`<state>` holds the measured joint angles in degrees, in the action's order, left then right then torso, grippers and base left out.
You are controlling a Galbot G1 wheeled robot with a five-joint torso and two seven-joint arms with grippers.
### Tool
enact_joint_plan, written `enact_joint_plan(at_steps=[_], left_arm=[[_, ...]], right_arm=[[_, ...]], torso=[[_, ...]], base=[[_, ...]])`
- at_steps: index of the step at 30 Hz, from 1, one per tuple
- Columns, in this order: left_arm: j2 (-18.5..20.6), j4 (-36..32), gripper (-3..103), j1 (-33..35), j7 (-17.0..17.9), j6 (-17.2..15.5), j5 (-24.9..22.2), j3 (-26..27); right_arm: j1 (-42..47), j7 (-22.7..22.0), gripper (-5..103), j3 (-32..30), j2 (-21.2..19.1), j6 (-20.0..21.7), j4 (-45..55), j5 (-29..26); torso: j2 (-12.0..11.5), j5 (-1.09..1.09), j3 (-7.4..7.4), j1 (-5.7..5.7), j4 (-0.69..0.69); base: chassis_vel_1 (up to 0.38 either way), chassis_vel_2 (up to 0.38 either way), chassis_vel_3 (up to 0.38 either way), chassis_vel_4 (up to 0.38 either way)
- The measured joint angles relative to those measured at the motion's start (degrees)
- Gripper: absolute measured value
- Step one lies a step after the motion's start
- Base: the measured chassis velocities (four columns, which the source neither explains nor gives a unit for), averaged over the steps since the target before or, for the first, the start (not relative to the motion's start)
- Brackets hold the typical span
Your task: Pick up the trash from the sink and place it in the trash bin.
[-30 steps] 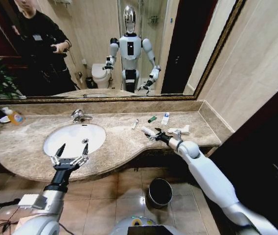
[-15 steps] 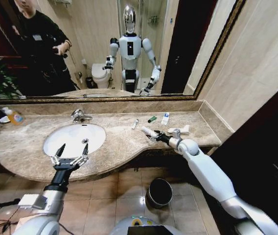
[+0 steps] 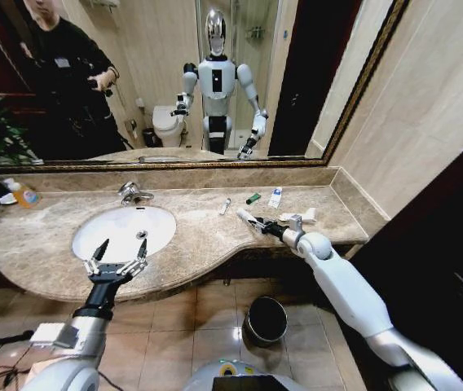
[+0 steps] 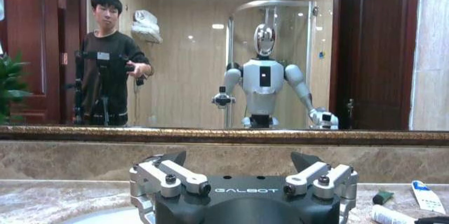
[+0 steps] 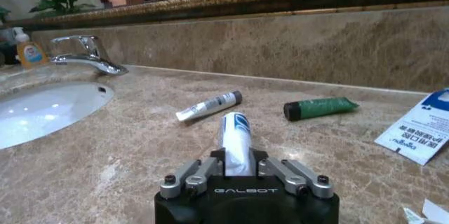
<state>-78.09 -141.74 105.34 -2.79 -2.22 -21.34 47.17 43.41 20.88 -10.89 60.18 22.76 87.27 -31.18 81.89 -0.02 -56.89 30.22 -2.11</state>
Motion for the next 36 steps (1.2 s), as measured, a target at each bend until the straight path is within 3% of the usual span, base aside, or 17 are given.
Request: enact_joint_plan(at_steps=[8,16,18,21,27,30,32,35,36], left_arm=[[0.0,0.0,100,0.0,0.0,0.0,0.0,0.0],[0.0,0.0,100,0.0,0.0,0.0,0.0,0.0],[0.0,0.0,100,0.0,0.0,0.0,0.0,0.0],[0.0,0.0,100,0.0,0.0,0.0,0.0,0.0],[0.0,0.0,100,0.0,0.0,0.0,0.0,0.0],[0.0,0.0,100,0.0,0.0,0.0,0.0,0.0],[0.0,0.0,100,0.0,0.0,0.0,0.0,0.0],[0.0,0.0,100,0.0,0.0,0.0,0.0,0.0],[0.0,0.0,100,0.0,0.0,0.0,0.0,0.0]], right_arm=[[1.5,-2.6,2,-1.4,-1.0,0.9,4.1,-1.7],[4.3,-5.0,-2,-3.4,-2.0,1.3,7.6,-2.6],[4.8,-5.2,3,-3.7,-1.9,1.2,7.7,-2.5],[5.5,-5.7,19,-3.8,-1.5,1.0,7.9,-2.0],[5.4,-6.6,35,-3.4,-0.9,1.0,8.0,-1.8],[4.9,-7.7,51,-2.7,-0.1,1.4,7.9,-1.7],[4.8,-8.0,51,-2.4,0.1,1.5,7.8,-1.6],[4.4,-8.7,68,-1.3,1.0,1.5,6.9,-0.5],[4.4,-8.7,68,-1.3,1.0,1.5,6.9,-0.5]], torso=[[0.0,0.01,-0.01,0.01,0.0],[0.0,0.01,-0.01,0.01,0.0],[0.0,0.01,-0.01,0.0,0.01],[0.0,0.02,-0.01,0.0,0.0],[0.0,0.02,-0.01,0.01,0.01],[0.0,0.01,-0.01,0.01,0.0],[0.0,0.01,-0.01,0.01,0.0],[0.0,0.02,-0.01,0.01,0.0],[0.0,0.02,-0.01,0.01,0.0]], base=[[0.0,0.0,0.0,0.0],[0.0,0.0,0.0,0.0],[0.0,0.0,0.0,0.0],[0.0,0.0,0.0,0.0],[0.0,0.0,0.0,0.0],[0.0,0.0,0.0,0.0],[0.0,0.0,0.0,0.0],[0.0,0.0,0.0,0.0],[0.0,0.0,0.0,0.0]])
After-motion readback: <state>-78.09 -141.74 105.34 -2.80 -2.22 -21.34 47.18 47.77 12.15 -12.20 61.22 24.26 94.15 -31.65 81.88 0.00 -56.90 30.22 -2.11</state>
